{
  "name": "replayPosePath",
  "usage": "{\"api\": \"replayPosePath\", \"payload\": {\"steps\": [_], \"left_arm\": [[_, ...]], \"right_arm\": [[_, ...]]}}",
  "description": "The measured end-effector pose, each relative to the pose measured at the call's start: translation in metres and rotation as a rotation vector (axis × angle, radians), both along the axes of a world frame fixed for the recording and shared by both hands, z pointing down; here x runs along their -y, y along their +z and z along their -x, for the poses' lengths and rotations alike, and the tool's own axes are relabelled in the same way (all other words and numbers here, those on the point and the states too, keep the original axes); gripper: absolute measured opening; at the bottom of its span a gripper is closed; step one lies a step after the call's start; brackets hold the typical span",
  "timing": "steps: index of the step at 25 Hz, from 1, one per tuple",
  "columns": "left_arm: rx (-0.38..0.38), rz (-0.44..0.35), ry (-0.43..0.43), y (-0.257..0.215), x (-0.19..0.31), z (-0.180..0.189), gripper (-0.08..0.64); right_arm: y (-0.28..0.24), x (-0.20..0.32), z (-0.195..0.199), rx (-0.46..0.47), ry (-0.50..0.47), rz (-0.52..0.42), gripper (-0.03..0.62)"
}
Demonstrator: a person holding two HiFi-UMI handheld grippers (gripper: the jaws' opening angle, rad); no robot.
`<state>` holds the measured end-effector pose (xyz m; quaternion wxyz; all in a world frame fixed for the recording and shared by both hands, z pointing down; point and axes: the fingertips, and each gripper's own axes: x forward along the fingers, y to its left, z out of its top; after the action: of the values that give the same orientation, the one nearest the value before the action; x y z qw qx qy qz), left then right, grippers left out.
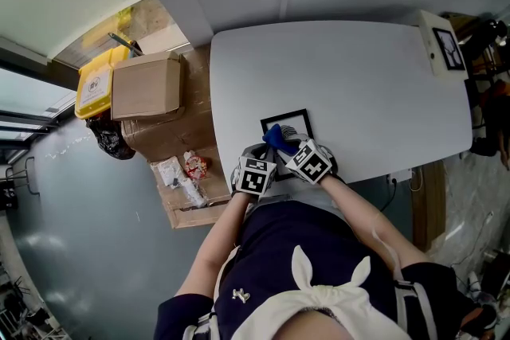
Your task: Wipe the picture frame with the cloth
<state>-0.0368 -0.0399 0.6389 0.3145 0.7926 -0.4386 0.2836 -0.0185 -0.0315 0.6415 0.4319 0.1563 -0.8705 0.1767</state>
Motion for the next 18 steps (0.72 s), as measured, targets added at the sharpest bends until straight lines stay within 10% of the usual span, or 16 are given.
{"api": "replayPosePath", "payload": {"steps": [18], "left_arm": [[0.003, 0.009, -0.006, 0.000, -0.001, 0.000, 0.003]], "right_arm": [[0.000, -0.010, -0.002, 0.000, 0.008, -0.001, 0.094]]}}
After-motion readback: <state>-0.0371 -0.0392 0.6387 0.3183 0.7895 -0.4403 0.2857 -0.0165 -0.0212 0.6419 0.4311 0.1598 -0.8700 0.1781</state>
